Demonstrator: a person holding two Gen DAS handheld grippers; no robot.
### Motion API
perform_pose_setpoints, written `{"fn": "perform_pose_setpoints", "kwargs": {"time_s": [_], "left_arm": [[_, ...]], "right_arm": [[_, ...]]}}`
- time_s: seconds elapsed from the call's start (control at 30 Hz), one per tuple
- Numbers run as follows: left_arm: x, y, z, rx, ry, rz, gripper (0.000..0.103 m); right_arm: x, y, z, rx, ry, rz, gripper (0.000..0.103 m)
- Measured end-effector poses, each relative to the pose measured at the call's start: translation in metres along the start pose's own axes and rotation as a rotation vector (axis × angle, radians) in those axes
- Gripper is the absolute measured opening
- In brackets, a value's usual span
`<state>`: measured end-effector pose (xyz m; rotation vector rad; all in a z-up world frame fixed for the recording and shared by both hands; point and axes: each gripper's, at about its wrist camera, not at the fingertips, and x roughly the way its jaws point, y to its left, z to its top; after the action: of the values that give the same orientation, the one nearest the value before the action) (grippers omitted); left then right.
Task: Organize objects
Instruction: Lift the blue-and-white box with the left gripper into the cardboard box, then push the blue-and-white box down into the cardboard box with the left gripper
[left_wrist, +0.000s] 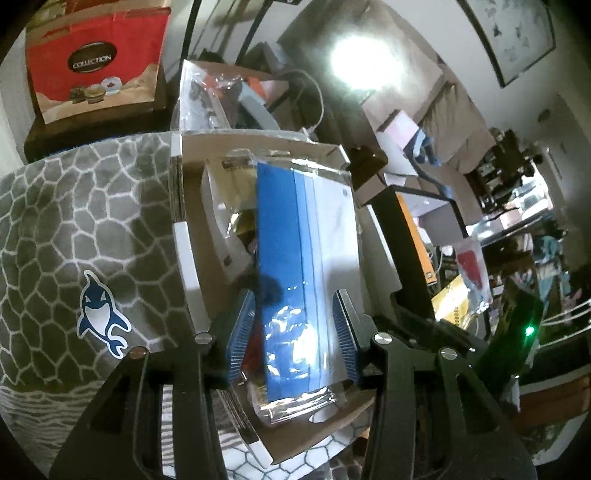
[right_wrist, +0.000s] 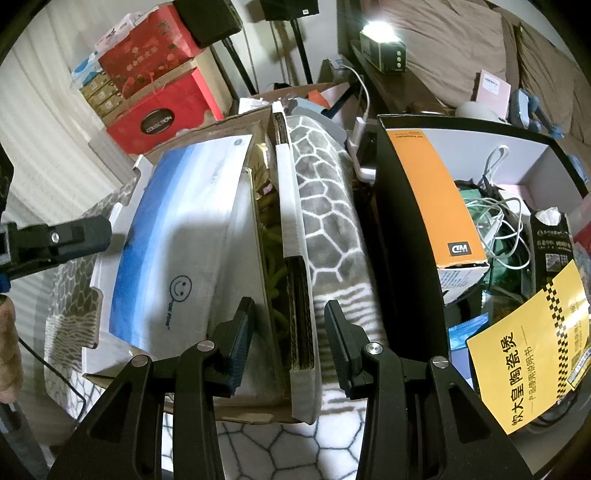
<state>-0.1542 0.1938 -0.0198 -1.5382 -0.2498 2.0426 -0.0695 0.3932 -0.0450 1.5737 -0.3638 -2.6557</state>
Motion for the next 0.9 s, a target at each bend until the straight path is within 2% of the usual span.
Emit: {"fn": "perform_pose_setpoints", "kwargs": {"time_s": [0.27,0.43,0.73,0.9], "left_arm": [[0.017,-0.004,-0.012,0.020,0.074,0.030,0.040],[0.024,-0.008,-0.024,0.033,0.107,0.017,0.040],[0.026,-0.029,-0.031,0.090,0.133,0.019,0.040],[0.027,-0.025,-0.033,0.053,0.163,-0.024,0.042]], "right_arm": [[0.000,-0.002,0.001,0.005,0.002,0.006,0.039],[-0.005,-0.008,0.001,0.054,0.002,0.067,0.039],[-0.011,-0.012,0.001,0.070,-0.004,0.056,0.040],[-0.011,-0.013,0.001,0.073,-0.005,0.057,0.040]]}}
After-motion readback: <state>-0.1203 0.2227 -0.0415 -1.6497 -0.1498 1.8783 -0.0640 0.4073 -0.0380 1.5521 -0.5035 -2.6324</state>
